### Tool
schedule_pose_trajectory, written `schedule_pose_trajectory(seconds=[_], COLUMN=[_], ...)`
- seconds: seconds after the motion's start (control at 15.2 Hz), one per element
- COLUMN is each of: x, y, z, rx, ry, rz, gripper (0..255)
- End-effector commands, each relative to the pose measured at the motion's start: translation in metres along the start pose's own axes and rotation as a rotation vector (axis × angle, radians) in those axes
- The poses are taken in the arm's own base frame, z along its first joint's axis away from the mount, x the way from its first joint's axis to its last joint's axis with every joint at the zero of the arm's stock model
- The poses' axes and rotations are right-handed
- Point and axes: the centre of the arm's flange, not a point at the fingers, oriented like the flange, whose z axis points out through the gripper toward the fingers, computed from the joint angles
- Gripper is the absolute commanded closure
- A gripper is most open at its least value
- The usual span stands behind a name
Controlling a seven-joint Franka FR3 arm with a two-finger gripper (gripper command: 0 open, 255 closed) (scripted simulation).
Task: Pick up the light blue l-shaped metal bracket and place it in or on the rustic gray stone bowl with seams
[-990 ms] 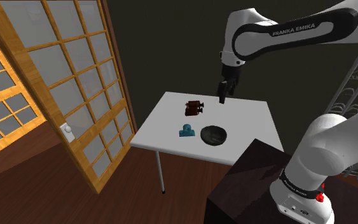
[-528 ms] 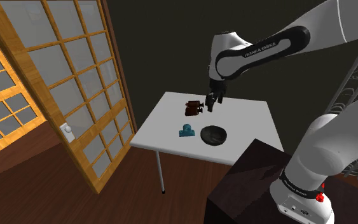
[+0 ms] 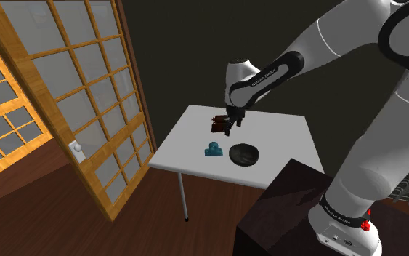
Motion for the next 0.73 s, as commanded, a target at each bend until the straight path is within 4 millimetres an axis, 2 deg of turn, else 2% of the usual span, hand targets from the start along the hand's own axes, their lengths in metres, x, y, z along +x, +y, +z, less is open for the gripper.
schedule_pose_trajectory(seconds=[0.0, 0.66], x=[0.015, 0.092], y=[0.002, 0.010], z=[0.021, 0.125], rx=[-0.008, -0.050], ry=[0.005, 0.024], rz=[0.007, 0.045], gripper=[0, 0])
